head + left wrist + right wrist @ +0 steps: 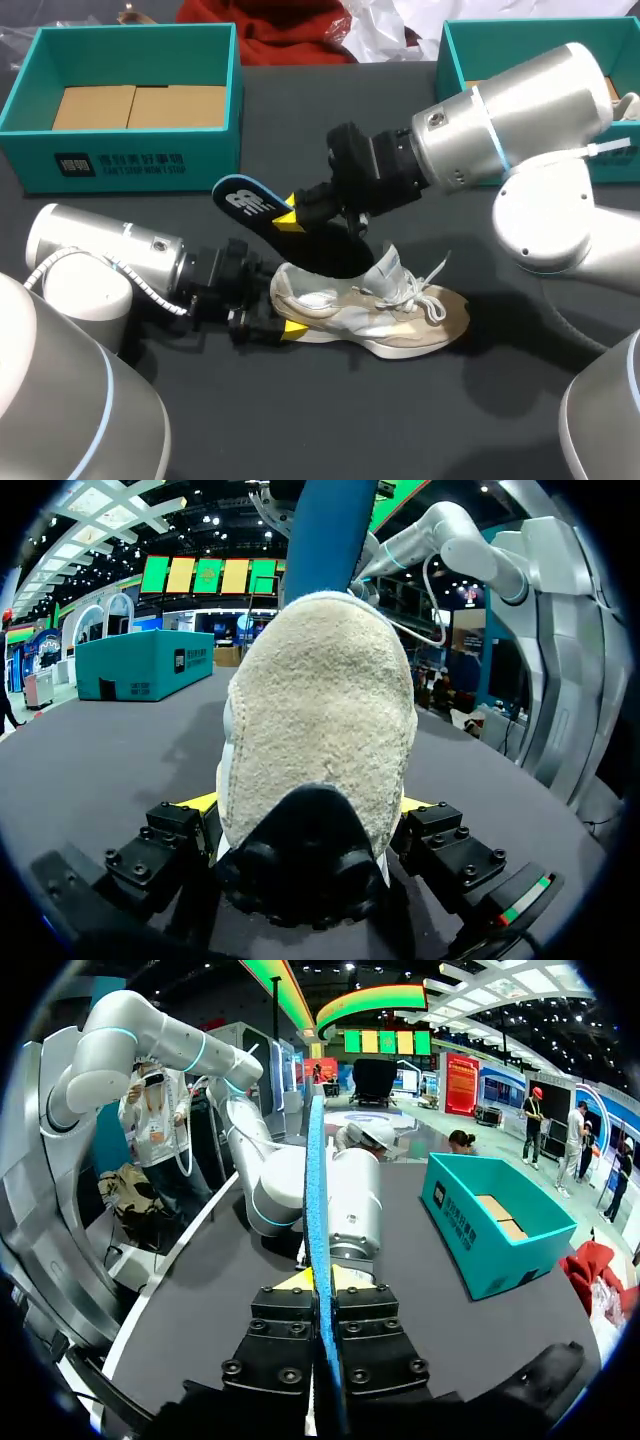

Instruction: Take the shoe out of the shoebox, open the shoe tongue, remove and reinsert the insole, then place the shoe into the shoebox

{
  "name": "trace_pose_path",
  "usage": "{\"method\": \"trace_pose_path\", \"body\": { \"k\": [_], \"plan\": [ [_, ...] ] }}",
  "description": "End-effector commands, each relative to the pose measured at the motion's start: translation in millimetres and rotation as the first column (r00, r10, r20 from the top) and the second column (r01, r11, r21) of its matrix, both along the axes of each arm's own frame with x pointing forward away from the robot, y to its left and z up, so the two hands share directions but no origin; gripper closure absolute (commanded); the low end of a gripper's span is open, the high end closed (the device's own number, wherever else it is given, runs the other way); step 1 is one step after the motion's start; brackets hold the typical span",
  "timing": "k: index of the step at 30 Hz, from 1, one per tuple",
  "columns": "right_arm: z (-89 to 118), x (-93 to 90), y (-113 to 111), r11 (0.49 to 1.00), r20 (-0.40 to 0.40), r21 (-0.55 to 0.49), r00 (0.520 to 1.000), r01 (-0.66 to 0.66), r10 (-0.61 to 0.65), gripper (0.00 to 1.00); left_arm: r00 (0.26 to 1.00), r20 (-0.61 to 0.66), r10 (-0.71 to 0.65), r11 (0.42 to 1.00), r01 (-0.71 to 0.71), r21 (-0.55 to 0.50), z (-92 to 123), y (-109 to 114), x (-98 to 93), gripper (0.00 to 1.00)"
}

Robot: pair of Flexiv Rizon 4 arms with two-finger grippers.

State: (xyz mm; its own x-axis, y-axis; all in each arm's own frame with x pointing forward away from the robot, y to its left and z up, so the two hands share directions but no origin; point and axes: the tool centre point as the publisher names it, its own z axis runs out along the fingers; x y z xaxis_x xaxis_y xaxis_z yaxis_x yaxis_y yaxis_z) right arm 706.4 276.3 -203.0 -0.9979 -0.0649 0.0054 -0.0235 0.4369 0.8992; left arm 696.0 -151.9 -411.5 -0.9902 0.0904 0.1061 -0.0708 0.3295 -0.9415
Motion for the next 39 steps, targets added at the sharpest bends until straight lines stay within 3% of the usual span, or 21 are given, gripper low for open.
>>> {"method": "trace_pose_path", "body": {
  "k": [1, 14, 22, 25, 39],
  "plan": [
    [15, -5.1, -13, 0.998, 0.001, 0.059, 1.000, -0.004, 0.004, 1.00, 1.000, 0.000, 0.000, 1.000, 0.000, 0.002, -4, -1, 0.2, 1.00],
    [15, -5.1, -13, 0.998, 0.001, 0.059, 1.000, -0.004, 0.004, 1.00, 1.000, 0.000, 0.000, 1.000, 0.000, 0.002, -4, -1, 0.2, 1.00],
    [69, -20.3, -36, 0.979, 0.078, 0.200, 0.995, 0.050, -0.067, 1.00, 1.000, 0.000, 0.000, 1.000, 0.000, 0.002, -4, -1, 0.2, 1.00],
    [96, -22.8, -44, 0.952, 0.107, 0.305, 0.992, 0.024, -0.060, 1.00, 1.000, 0.000, 0.000, 1.000, 0.000, 0.002, -4, -1, 0.2, 1.00],
    [96, -22.8, -44, 0.952, 0.107, 0.305, 0.992, 0.024, -0.060, 1.00, 1.000, 0.000, 0.000, 1.000, 0.000, 0.002, -4, -1, 0.2, 1.00]
  ]
}}
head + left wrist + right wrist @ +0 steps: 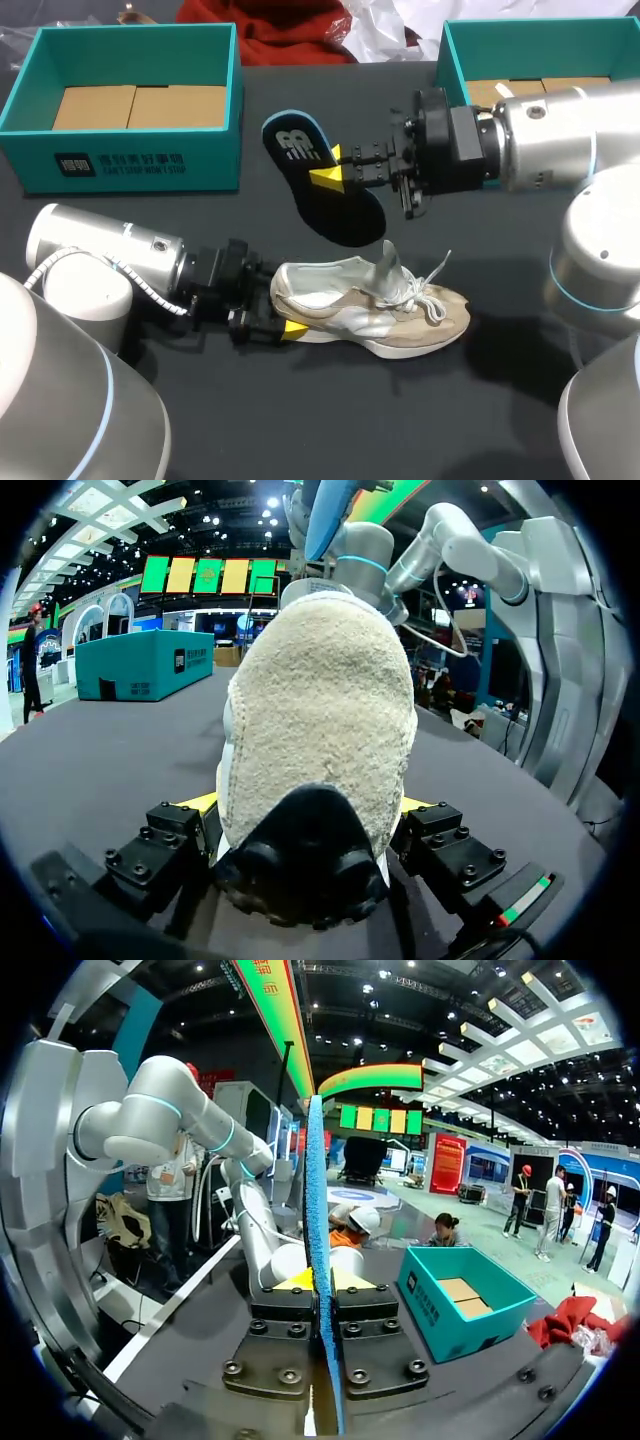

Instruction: Take the shoe out of the shoebox, open the shoe tongue, remove and reinsert the insole, then place the shoe into the shoebox

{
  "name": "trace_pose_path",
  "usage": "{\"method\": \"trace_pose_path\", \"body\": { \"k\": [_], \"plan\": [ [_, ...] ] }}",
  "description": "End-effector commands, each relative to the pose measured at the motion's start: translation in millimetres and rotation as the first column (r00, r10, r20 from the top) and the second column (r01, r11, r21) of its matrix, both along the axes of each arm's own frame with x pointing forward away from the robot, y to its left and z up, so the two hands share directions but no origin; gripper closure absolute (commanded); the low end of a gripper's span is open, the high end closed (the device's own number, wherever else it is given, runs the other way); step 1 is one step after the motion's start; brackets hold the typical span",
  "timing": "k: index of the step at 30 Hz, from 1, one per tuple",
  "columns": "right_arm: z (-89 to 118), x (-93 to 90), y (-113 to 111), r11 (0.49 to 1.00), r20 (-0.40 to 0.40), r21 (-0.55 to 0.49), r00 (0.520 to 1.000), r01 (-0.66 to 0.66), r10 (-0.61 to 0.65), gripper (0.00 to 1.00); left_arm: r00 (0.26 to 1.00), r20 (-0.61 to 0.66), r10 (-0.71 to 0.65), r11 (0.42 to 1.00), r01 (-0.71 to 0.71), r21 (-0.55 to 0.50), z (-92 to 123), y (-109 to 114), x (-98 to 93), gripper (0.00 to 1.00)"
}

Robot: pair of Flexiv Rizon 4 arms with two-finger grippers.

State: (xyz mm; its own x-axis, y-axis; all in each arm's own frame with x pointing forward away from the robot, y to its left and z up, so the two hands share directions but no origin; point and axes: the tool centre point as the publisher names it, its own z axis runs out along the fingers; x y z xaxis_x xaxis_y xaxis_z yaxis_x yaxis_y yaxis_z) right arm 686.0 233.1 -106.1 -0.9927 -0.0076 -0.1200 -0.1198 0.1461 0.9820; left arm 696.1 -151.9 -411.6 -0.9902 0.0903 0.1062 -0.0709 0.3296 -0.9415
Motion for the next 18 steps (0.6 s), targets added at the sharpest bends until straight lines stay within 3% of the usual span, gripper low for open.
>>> {"method": "trace_pose_path", "body": {
  "k": [1, 8, 11, 13, 15, 18],
  "plan": [
    [-1, -2.4, -1, 1.000, 0.001, -0.001, 1.000, 0.004, -0.004, 1.00, 1.000, 0.000, 0.000, 1.000, 0.000, 0.002, -4, -1, 0.1, 1.00],
    [29, -10.3, -38, 0.993, -0.037, 0.080, 0.996, 0.082, -0.079, 1.00, 1.000, 0.000, 0.000, 1.000, 0.000, 0.002, -4, -1, 0.1, 1.00],
    [37, -15.4, -55, 0.978, -0.036, 0.198, 0.997, 0.073, -0.067, 1.00, 1.000, 0.000, 0.000, 1.000, 0.000, 0.002, -4, -1, 0.1, 1.00],
    [38, -16.6, -70, 0.960, -0.085, 0.270, 0.995, 0.079, -0.058, 1.00, 1.000, 0.000, 0.000, 1.000, 0.000, 0.002, -4, -1, 0.1, 1.00],
    [38, -17.6, -82, 0.969, -0.119, 0.157, 0.978, 0.192, -0.174, 1.00, 1.000, 0.000, 0.000, 1.000, 0.000, 0.002, -4, -1, 0.1, 1.00],
    [38, -17.6, -82, 0.969, -0.119, 0.157, 0.978, 0.192, -0.174, 1.00, 1.000, 0.000, 0.000, 1.000, 0.000, 0.002, -4, -1, 0.1, 1.00]
  ]
}}
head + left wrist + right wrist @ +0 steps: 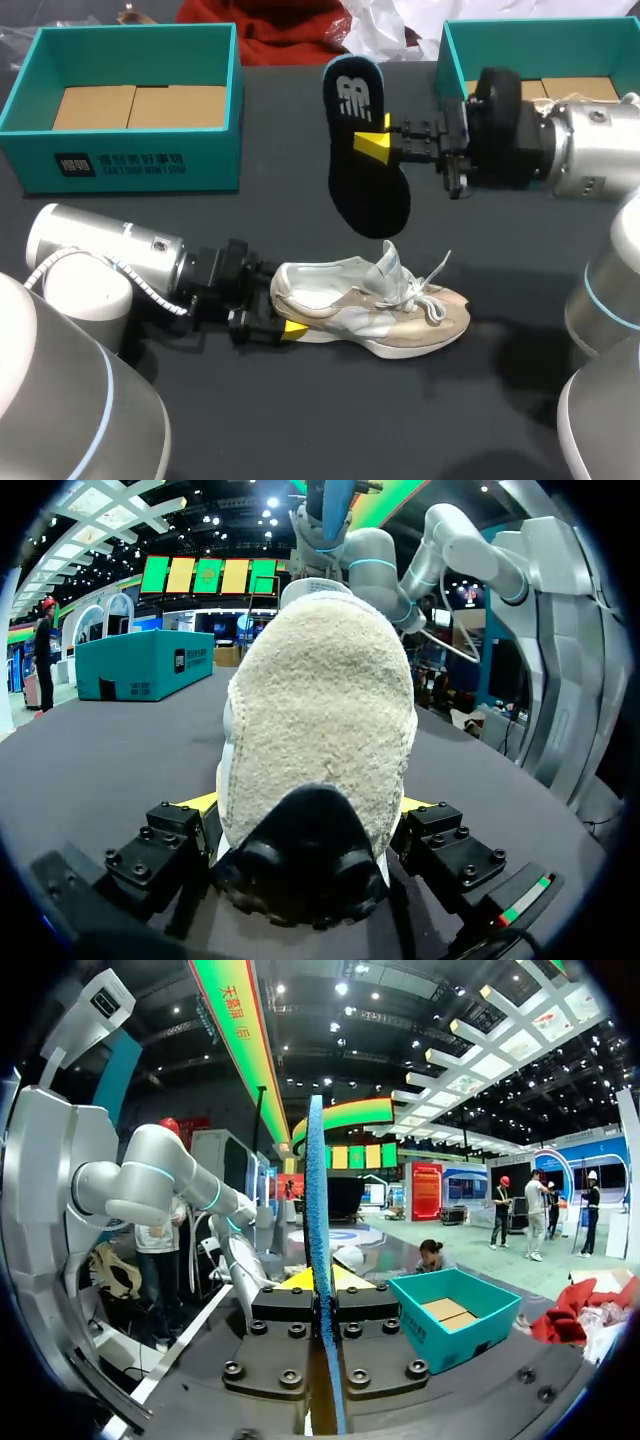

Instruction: Take the shoe out of the shoebox, open the shoe tongue, remove and reinsert the insole, then place the shoe into the shoebox

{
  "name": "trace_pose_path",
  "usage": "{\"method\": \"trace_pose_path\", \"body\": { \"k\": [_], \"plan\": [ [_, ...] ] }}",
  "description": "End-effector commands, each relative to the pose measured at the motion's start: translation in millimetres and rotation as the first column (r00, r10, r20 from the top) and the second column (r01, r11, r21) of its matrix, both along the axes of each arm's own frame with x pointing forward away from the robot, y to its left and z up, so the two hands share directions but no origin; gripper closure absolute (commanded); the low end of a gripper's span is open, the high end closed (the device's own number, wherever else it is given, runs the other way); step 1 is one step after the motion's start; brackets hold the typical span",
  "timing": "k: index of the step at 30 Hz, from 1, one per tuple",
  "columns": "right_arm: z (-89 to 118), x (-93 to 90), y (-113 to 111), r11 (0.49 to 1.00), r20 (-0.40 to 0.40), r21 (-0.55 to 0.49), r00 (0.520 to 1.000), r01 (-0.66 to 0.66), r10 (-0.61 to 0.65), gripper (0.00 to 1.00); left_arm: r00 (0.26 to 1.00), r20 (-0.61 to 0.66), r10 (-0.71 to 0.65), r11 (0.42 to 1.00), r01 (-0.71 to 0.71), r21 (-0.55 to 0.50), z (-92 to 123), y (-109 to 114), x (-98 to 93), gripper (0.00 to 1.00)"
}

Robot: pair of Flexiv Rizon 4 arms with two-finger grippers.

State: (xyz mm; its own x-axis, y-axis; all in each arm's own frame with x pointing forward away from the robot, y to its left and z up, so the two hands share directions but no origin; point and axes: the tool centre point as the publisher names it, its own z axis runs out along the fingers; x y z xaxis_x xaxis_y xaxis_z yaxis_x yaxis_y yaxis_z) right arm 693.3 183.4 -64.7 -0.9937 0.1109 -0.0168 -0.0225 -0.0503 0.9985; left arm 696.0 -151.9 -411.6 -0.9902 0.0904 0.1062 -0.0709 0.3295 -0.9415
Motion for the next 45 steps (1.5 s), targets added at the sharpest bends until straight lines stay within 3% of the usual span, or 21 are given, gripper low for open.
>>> {"method": "trace_pose_path", "body": {
  "k": [1, 11, 18, 22, 39, 45],
  "plan": [
    [-3, -24.9, -33, 0.996, -0.020, -0.039, 0.997, 0.076, -0.077, 1.00, 1.000, 0.000, 0.000, 1.000, 0.000, 0.002, -4, -1, 0.1, 1.00],
    [-3, -24.9, -33, 0.996, -0.020, -0.039, 0.997, 0.076, -0.077, 1.00, 1.000, 0.000, 0.000, 1.000, 0.000, 0.002, -4, -1, 0.1, 1.00],
    [13, -45.8, -88, 0.992, -0.043, 0.028, 0.992, 0.123, -0.121, 1.00, 1.000, 0.000, 0.000, 1.000, 0.000, 0.002, -4, -1, 0.1, 1.00],
    [18, -56.7, -102, 0.991, -0.061, 0.059, 0.992, 0.117, -0.113, 1.00, 1.000, 0.000, 0.000, 1.000, 0.000, 0.002, -4, -1, 0.1, 1.00],
    [18, -59.6, -103, 0.993, -0.073, 0.059, 0.992, 0.106, -0.101, 1.00, 1.000, 0.000, 0.000, 1.000, 0.000, 0.002, -4, -1, 0.1, 1.00],
    [2, -83.5, -100, 0.992, -0.151, 0.045, 0.983, 0.115, -0.107, 1.00, 1.000, 0.000, 0.000, 1.000, 0.000, 0.002, -4, -1, 0.1, 1.00]
  ]
}}
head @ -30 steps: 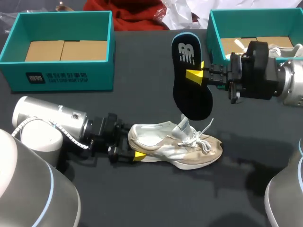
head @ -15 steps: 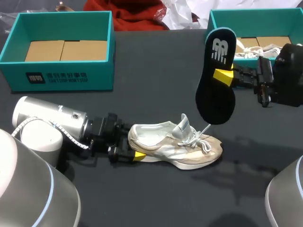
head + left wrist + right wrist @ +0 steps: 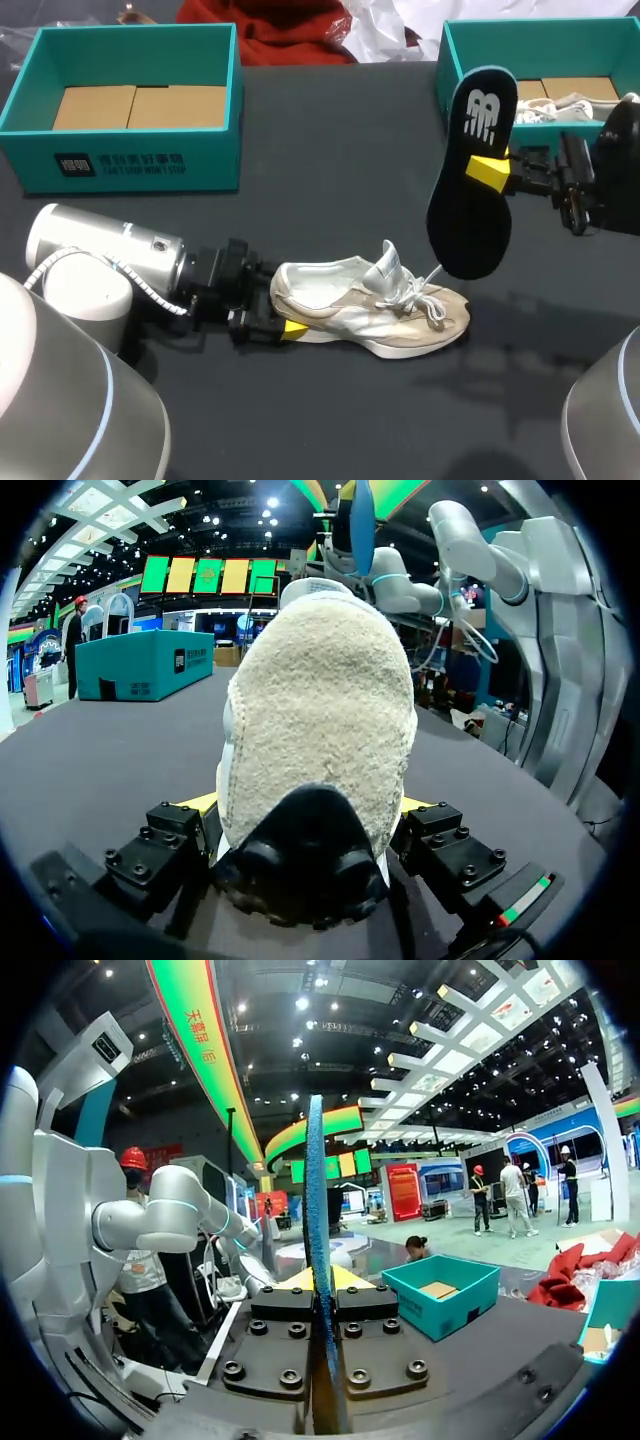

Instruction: Take the shoe out of the shoebox, open the shoe tongue, remove and reinsert the insole, then place the shoe into the shoebox

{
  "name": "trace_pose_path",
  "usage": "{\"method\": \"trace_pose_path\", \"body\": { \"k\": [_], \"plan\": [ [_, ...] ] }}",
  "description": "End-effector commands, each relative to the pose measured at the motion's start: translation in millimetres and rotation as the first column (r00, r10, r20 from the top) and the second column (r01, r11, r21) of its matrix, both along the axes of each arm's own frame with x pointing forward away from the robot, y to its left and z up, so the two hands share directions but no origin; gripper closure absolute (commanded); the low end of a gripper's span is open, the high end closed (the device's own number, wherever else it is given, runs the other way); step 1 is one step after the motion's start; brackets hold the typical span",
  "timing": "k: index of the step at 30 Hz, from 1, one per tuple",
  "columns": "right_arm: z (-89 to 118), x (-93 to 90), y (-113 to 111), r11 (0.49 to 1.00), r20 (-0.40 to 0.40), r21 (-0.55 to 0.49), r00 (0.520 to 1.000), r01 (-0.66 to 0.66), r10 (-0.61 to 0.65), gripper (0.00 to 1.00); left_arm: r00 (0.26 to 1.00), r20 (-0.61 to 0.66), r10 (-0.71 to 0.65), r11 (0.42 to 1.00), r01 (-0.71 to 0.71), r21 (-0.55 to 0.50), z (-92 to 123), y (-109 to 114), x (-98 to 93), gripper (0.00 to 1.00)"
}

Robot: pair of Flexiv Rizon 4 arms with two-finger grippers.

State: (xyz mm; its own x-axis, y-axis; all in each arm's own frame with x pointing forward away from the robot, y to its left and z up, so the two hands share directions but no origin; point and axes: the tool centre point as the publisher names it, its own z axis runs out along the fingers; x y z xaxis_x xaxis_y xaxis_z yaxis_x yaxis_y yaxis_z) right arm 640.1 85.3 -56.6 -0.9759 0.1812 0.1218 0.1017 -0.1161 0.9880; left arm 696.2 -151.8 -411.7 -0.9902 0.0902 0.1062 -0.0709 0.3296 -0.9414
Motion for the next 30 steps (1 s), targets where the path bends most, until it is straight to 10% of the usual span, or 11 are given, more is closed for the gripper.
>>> {"method": "trace_pose_path", "body": {
  "k": [1, 30],
  "plan": [
    [-7, -34.0, -2, 0.999, -0.035, -0.009, 0.999, 0.036, -0.036, 1.00, 1.000, 0.000, 0.000, 1.000, 0.000, 0.002, -4, -1, 0.0, 1.00],
    [-24, -70.4, -10, 0.998, -0.211, -0.009, 0.975, 0.068, -0.068, 1.00, 1.000, 0.000, 0.000, 1.000, 0.000, 0.002, -4, -1, 0.0, 1.00]
  ]
}}
